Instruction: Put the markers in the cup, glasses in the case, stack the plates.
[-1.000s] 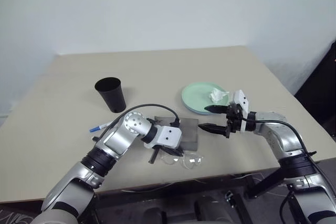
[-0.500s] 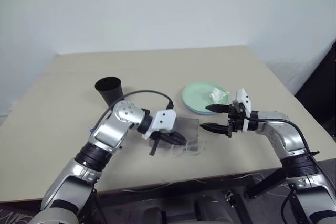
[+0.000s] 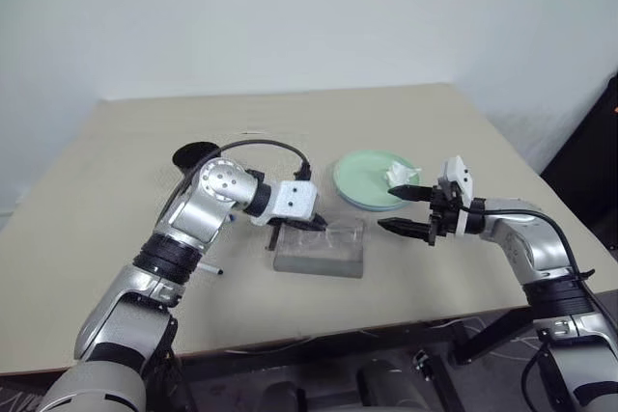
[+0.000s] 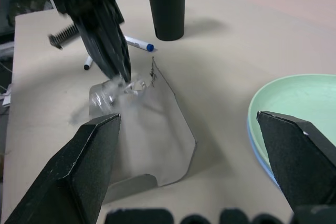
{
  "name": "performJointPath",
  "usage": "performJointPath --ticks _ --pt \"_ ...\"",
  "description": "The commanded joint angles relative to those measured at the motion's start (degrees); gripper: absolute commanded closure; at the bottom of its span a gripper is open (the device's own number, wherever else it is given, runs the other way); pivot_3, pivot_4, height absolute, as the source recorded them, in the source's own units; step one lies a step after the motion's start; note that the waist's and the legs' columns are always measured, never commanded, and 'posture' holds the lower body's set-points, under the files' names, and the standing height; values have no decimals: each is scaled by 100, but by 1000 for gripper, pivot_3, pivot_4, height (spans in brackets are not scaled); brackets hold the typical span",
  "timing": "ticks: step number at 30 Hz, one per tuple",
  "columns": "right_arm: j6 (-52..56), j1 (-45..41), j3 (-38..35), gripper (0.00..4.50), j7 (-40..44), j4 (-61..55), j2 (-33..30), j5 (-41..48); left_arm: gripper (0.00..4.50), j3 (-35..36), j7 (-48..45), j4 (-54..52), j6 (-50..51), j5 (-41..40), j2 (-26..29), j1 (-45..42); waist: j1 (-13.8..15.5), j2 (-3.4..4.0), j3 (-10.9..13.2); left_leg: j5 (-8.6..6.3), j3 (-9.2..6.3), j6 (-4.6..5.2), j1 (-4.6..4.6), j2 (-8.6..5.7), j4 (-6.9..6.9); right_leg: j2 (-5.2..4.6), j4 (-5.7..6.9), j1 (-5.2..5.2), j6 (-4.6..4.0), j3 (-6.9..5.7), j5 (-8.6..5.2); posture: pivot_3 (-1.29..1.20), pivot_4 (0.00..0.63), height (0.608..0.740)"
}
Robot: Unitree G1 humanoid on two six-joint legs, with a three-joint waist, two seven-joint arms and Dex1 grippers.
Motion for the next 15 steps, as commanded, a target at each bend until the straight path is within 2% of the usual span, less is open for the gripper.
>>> performJointPath --ticks 1,15 --pt "-135 -71 -233 0 -32 -32 -110 8 4448 -142 185 115 -364 410 1 -149 2 0 0 0 0 0 -1 0 1 0 0 -1 0 0 0 0 0 740" --pt "-107 101 -239 0 -148 -184 -65 18 4448 -404 679 778 -649 1168 -377 -367 58 0 0 0 1 1 1 0 2 1 4 0 0 3 0 0 0 740"
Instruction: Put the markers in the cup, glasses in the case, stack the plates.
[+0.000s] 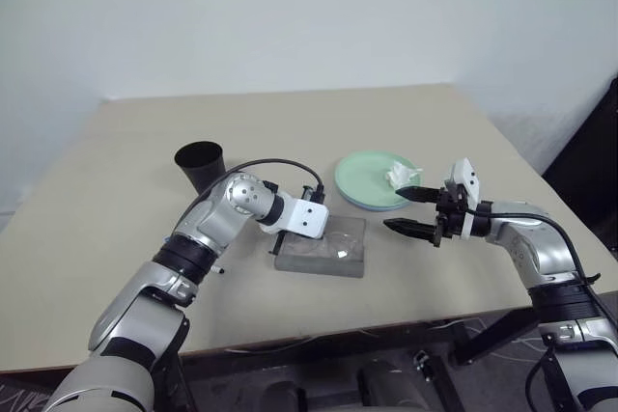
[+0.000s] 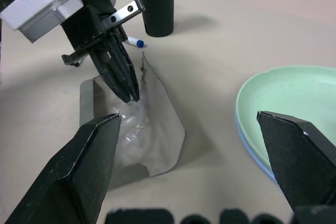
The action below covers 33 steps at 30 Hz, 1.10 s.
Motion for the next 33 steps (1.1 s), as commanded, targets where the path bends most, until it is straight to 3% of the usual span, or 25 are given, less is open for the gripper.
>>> performJointPath --ticks 1,12,18,25,28,32,33 --pt "-59 -85 -114 0 -56 -188 -10 28 4448 25 166 134 -93 162 -48 -233 27 0 0 0 0 0 1 0 0 0 0 0 0 0 0 0 0 740" --pt "-97 -97 -46 0 -108 -146 45 -47 4448 20 -531 -349 469 -133 -45 -57 68 0 0 0 0 0 -2 0 1 0 0 0 0 0 0 0 0 740" --pt "-105 -101 -21 0 -110 -145 51 -61 2556 143 -334 -395 527 -106 -103 -59 70 0 0 0 -1 1 -2 0 3 0 0 0 0 0 0 0 0 740" --pt "-102 -105 -6 0 -96 -158 71 -76 2556 545 293 15 450 -316 -374 -452 74 -1 0 0 -1 1 -3 0 6 0 0 0 0 -1 0 0 0 740" --pt "-40 -77 4 0 -48 -316 64 -8 3189 732 627 456 350 -312 -422 -750 72 0 0 0 -1 1 -3 -1 6 0 1 0 1 -1 1 0 0 740" --pt "153 3 18 0 129 -612 0 157 4456 796 1065 1103 27 -149 -475 -1093 77 0 0 -1 -2 1 -1 -1 4 1 0 0 2 -1 1 0 0 740" --pt "207 37 37 0 174 -708 -20 184 4456 800 1178 1326 -73 -109 -505 -1209 80 0 0 -1 -3 1 -2 -1 4 2 0 0 2 -2 1 0 0 740"
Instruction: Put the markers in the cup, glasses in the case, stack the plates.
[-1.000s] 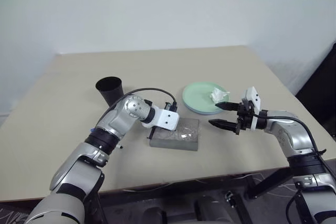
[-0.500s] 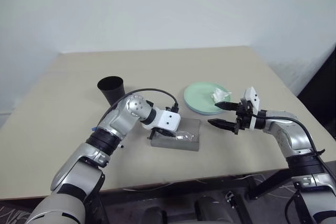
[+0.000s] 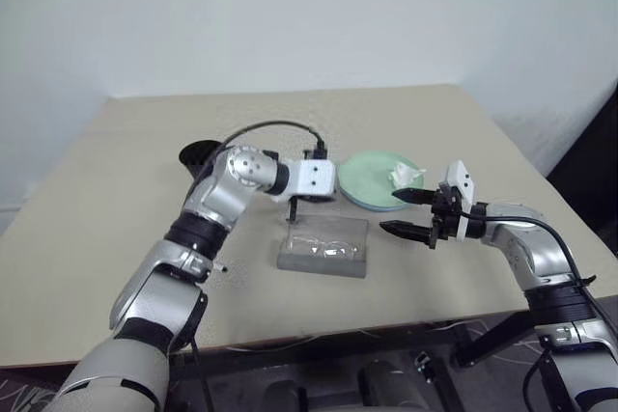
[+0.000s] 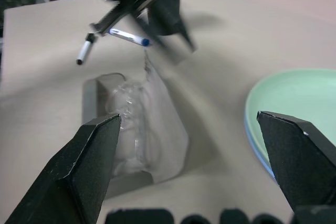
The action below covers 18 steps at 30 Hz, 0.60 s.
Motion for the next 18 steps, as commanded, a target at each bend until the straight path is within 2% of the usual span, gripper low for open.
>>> performJointPath --ticks 1,7,9,14,18 --pt "140 40 -34 0 183 -502 -102 224 4456 146 417 575 -340 82 -79 -410 18 -1 0 0 0 0 0 0 0 0 0 0 0 0 0 0 0 740" --pt "190 159 -4 0 84 -738 -63 192 4456 -100 698 1757 -919 465 -228 -776 101 -1 0 0 3 0 -9 -3 3 0 -2 -6 1 0 0 0 0 740" --pt "153 168 -23 0 23 -725 -53 166 4456 -201 533 1958 -1099 528 -258 -735 123 -1 0 0 2 0 -10 -3 3 0 -2 -6 1 -1 0 0 0 740" --pt "118 170 -95 0 -75 -727 -52 190 4456 -360 -13 2118 -1212 532 -289 -537 146 0 0 0 1 0 -46 -4 11 1 -1 -30 1 -1 1 0 0 740" --pt "131 197 -102 0 -134 -766 -40 218 4456 -198 -595 1839 -957 172 -314 -336 145 -1 0 -2 1 4 -57 -4 15 1 -1 -37 2 -1 2 0 0 740"
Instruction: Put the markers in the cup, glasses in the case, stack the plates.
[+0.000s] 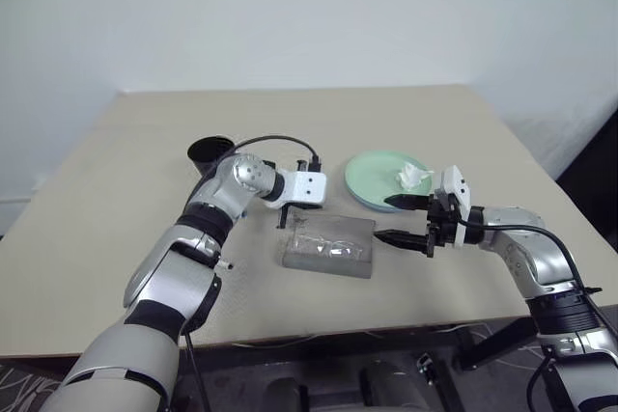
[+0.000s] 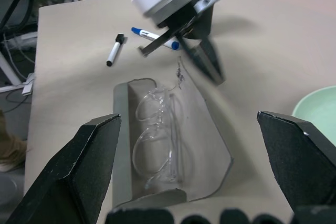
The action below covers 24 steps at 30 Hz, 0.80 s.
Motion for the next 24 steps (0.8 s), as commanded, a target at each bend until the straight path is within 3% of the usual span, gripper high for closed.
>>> performJointPath --ticks 1,10,15,20,24 --pt "-82 -18 -186 0 -74 -241 1 120 4456 226 -632 -489 242 -446 9 117 0 0 0 0 0 0 0 0 0 0 0 0 0 0 0 0 0 740" --pt "-117 -154 -210 0 -159 -135 75 106 4456 396 -1748 -2583 1139 -1168 658 1114 -4 1 -1 0 0 1 4 3 2 0 8 0 -1 0 0 0 0 740" --pt "-128 -202 -157 0 -132 -102 121 84 4456 429 -1662 -3509 1491 -1265 918 1625 -1 1 -2 0 0 1 5 3 8 -2 7 3 0 0 0 0 0 740" --pt "-100 -205 -74 0 -62 -142 147 79 4456 934 -1300 -4234 1903 -1603 1129 1928 -5 1 -2 -1 0 1 4 4 23 -2 13 3 -1 -1 1 0 0 740" --pt "-90 -191 3 0 -6 -127 162 64 4456 1309 -1485 -4640 2050 -1836 1852 2259 -30 1 -2 -1 2 1 8 8 25 0 23 1 -2 0 1 0 0 740"
